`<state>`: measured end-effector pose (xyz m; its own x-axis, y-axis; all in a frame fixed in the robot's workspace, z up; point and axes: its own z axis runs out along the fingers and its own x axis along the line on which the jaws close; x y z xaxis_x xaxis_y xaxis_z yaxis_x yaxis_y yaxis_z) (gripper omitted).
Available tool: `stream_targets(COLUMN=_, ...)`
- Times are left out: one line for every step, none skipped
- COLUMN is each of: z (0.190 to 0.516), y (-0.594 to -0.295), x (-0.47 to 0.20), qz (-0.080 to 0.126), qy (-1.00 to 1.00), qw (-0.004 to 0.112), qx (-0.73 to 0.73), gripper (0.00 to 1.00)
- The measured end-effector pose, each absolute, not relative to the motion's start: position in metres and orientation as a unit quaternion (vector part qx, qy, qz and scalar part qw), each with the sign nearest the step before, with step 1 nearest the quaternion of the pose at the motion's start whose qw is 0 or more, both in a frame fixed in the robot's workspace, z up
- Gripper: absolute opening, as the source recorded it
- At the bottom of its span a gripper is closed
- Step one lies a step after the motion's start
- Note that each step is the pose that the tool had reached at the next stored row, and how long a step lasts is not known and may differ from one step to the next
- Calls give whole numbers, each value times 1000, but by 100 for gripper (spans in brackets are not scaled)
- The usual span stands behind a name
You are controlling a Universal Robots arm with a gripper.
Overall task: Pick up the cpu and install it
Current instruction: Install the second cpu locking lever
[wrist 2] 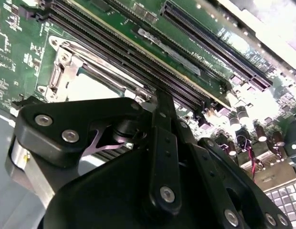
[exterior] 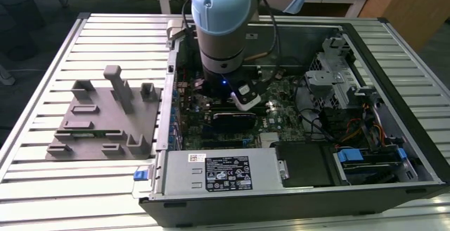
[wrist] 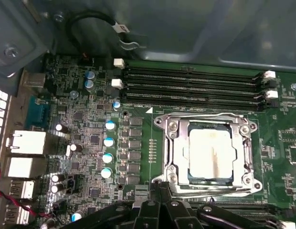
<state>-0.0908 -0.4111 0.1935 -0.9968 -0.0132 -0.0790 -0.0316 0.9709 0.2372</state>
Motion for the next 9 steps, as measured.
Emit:
stream_targets(z=193, y=-411, x=-91, qz=123, qy=992, qw=39, qx=-11, gripper=11)
stream_targets(z=193, y=-411, x=-92, qz=127, qy=991, qw=39, qx=-11, gripper=11)
stream_targets(z=192, y=-411, x=-92, qz=132, qy=990, qw=39, qx=-11, gripper=11)
stream_targets(z=192, y=-411, x=-92, qz=134, qy=990, qw=39, qx=-11, gripper=11)
stream_targets(z=192, y=-411, x=-92, qz=135, qy=990, qw=39, qx=-11, gripper=11)
stream_targets(z=191, y=-411, x=-92, qz=135, qy=990, qw=39, qx=-11, gripper=11)
stream_targets(z=191, y=-411, x=-93, qz=135, qy=990, qw=39, qx=-11, gripper=11)
stream_targets(z=190, y=-411, x=-93, qz=135, qy=990, qw=39, qx=-11, gripper=11)
stream_targets(z=190, y=-411, x=-93, qz=135, qy=990, qw=39, qx=-11, gripper=11)
